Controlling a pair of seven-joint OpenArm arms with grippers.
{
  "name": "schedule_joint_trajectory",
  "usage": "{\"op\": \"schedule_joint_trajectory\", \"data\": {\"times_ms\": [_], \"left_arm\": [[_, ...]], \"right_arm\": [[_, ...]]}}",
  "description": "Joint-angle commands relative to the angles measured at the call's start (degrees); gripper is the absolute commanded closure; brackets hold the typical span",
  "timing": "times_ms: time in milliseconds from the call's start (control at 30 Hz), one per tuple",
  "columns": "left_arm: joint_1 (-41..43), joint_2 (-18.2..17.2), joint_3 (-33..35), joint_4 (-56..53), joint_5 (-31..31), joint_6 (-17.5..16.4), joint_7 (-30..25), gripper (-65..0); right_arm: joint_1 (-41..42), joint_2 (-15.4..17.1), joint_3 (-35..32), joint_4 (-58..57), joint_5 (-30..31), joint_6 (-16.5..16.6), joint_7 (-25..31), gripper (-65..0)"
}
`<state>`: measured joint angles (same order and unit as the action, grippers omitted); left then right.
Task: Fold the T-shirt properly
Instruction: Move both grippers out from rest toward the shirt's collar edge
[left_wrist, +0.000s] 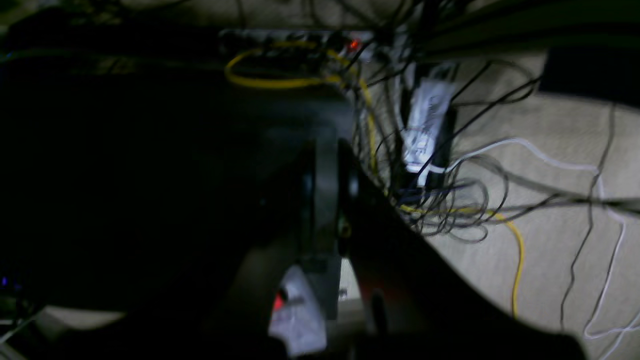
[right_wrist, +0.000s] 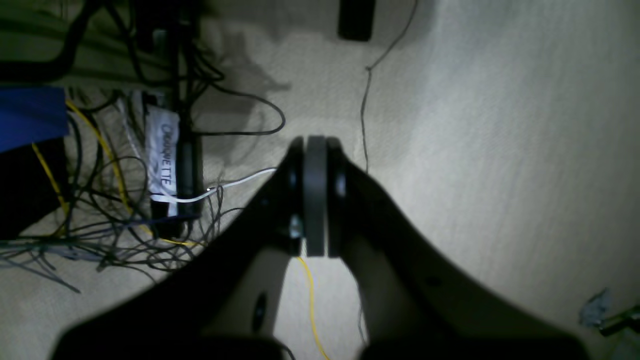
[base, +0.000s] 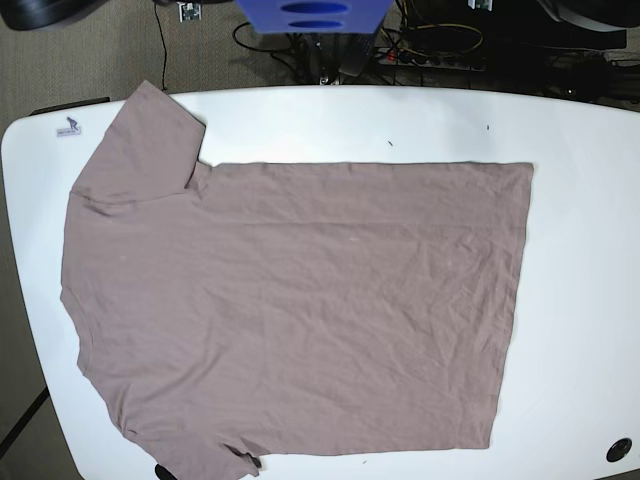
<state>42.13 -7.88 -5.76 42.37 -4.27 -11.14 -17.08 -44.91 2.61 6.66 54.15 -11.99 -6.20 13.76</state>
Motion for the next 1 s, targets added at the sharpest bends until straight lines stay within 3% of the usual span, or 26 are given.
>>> {"op": "schedule_joint_trajectory", "data": {"times_ms": [0, 367, 767, 967], "left_arm": [[1.92, -0.54, -0.13, 1.9, 0.16, 0.19, -1.44, -0.4], [8.76, -1.15, 0.01, 15.18, 0.3, 0.19, -2.32, -0.3], [17.55, -1.4, -1.22, 40.03, 0.8, -0.18, -1.88, -0.3], [19.04, -1.22, -2.72, 45.25, 1.01, -0.27, -1.15, -0.6]], "right_arm": [[-2.21, 0.15, 0.03, 2.71, 0.26, -0.17, 1.21, 0.0], [-8.65, 0.98, -0.3, 14.5, 2.84, 0.46, -1.16, 0.0], [-17.05, 0.58, 3.2, 35.18, 1.48, 0.14, -5.23, 0.0], [-18.53, 0.55, 4.76, 39.78, 1.45, -0.03, -4.79, 0.0]]}}
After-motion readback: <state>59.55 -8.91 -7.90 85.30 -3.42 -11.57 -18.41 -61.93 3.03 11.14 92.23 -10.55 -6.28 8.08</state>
